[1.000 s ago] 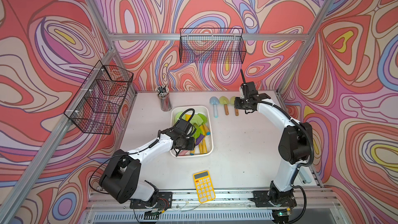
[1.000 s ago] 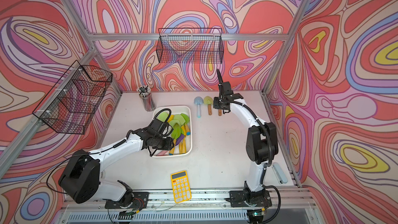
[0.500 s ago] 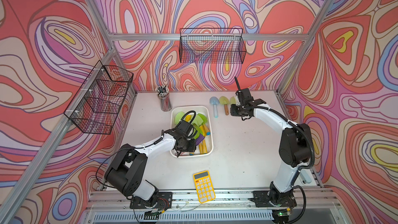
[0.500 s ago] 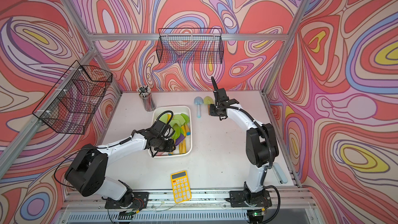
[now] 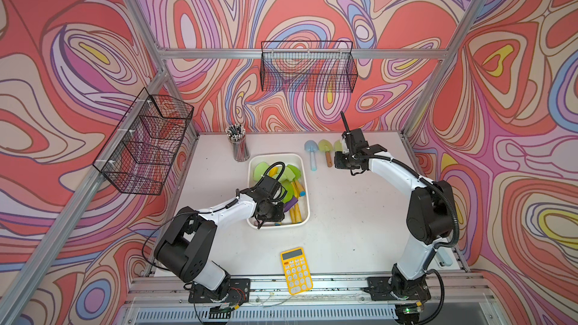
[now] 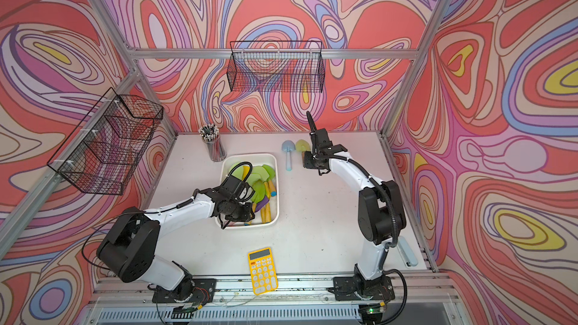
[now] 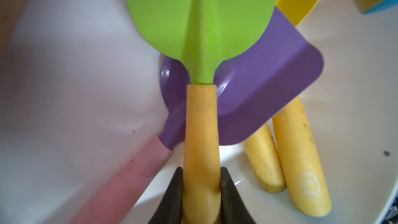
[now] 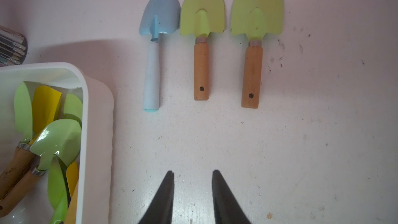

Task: Take the shovel out of the storage box
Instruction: Pick up the shovel from the storage box.

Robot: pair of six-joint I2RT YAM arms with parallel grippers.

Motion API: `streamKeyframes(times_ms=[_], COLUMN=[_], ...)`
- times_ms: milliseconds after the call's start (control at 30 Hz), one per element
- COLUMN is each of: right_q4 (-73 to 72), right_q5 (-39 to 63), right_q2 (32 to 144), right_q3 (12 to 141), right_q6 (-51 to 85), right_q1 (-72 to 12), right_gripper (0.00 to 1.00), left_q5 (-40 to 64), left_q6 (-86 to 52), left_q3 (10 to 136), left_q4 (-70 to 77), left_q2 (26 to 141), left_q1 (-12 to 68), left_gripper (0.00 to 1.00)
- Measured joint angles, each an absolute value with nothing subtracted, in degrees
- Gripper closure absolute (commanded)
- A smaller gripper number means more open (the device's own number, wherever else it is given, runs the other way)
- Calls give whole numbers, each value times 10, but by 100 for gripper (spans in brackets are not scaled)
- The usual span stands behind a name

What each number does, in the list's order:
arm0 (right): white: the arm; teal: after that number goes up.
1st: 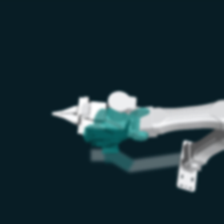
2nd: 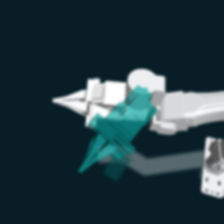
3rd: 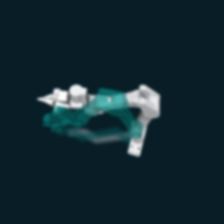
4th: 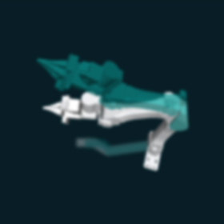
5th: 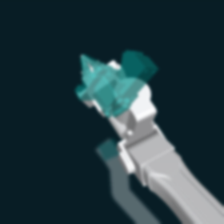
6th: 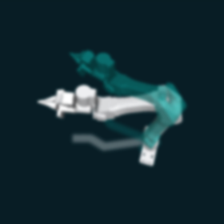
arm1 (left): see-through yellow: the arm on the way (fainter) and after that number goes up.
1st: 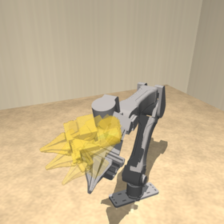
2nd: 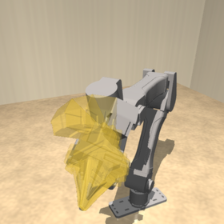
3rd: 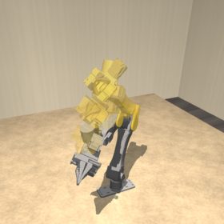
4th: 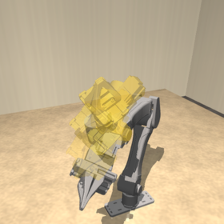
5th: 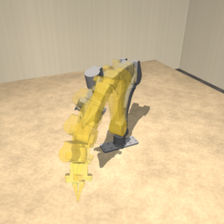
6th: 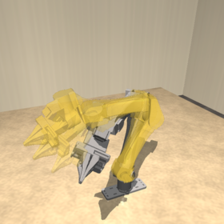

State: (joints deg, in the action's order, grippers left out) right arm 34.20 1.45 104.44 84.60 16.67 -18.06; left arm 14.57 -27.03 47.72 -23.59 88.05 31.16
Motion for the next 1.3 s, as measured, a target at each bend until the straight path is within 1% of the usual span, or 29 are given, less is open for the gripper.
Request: streamKeyframes(times_ms=[133,367,533,633,767,1000,1167,1300], right_q4=[342,339,311,278,209,21,-131,-229], right_q5=[15,18,60,113,213,404,496,546], right_q2=[1037,1012,987,973,955,951,958,970], right_q3=[843,836,812,780,726,650,605,587], right_q6=[167,170,182,199,234,331,413,470], right_q1=[-181,-184,-190,-192,-193,-210,-226,-232], right_gripper=[68,69,69,68,67,62,59,58], left_q5=[130,105,119,158,221,349,413,452], left_q6=[-270,-267,-271,-285,-313,-382,-439,-484], left_q3=[480,501,509,504,488,472,454,441], left_q4=[-253,-280,-277,-253,-201,-75,23,100], left_q2=[875,832,799,785,770,769,769,769], left_q1=[312,307,277,244,214,200,198,198], left_gripper=[100,100,100,100,100,100,100,100])
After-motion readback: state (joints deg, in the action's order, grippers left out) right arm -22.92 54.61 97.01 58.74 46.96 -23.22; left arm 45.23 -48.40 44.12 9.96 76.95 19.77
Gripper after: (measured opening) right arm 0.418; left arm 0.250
